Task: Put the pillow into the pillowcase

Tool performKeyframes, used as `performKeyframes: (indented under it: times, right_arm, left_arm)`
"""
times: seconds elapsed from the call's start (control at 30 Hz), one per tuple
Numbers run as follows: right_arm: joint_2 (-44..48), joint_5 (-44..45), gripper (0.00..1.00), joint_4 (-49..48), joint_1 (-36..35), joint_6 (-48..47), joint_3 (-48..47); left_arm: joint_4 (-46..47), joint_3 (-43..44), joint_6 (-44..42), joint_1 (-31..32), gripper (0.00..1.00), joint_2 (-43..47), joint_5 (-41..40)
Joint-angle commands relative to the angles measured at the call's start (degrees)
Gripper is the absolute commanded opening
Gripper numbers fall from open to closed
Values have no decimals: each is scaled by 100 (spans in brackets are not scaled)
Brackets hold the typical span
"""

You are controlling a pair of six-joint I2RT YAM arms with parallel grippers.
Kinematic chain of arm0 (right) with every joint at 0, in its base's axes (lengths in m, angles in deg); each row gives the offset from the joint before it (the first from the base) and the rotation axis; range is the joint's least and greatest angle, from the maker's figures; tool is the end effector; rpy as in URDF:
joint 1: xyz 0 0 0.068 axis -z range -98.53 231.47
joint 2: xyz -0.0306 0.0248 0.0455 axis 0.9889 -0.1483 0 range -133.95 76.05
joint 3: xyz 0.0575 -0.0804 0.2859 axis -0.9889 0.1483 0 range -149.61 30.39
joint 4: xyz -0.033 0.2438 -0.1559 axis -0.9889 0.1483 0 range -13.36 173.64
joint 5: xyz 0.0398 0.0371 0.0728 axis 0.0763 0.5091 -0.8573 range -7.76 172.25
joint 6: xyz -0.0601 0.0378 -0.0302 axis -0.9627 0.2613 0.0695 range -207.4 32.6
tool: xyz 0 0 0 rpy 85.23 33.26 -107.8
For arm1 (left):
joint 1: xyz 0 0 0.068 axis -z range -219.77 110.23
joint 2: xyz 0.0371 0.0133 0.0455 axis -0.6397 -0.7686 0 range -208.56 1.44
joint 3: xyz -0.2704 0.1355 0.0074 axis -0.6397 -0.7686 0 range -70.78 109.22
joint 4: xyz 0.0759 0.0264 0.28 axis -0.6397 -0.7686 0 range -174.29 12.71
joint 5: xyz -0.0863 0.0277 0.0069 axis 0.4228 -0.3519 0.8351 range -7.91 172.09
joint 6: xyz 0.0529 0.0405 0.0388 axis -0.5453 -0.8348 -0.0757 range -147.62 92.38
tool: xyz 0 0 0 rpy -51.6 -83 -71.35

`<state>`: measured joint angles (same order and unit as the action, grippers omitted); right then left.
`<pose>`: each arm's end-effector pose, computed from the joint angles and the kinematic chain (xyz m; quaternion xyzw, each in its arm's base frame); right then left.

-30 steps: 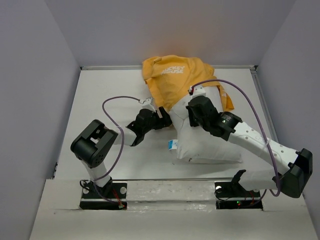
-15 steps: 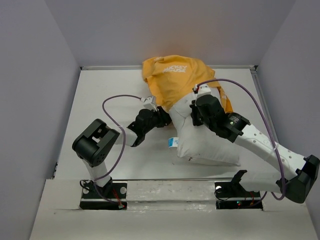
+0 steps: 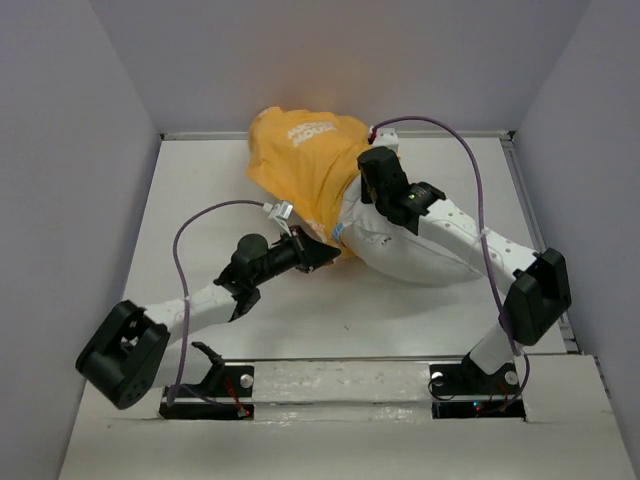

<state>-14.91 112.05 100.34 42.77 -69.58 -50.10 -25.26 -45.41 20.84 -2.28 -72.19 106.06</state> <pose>0.3451 0.2348 0.3432 -0.0363 0.8616 0.0141 0.5061 0.2215 -0.2034 0.2385 0.0869 0.6800 -0.5906 0.4257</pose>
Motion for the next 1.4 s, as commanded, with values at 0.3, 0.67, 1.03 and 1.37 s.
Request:
performKeyframes:
  times: [0.3, 0.67, 1.03, 1.37]
  right_arm:
    - [1517, 1643, 0, -2017, 504, 407, 311]
    - [2224, 1839, 0, -2512, -1588, 384, 1893]
    - [-89, 9, 0, -3504, -586, 1689, 2433]
    - [1887, -1976, 92, -1783, -245, 582, 2380]
  left_arm:
    - [-1002, 546, -250, -507, 0, 1010, 2393]
    - [-2189, 3840, -1208, 1084, 0, -517, 2070]
    - [-2434, 154, -549, 822, 0, 2501, 1330]
    - [-3980, 1284, -1339, 135, 84, 2617, 873]
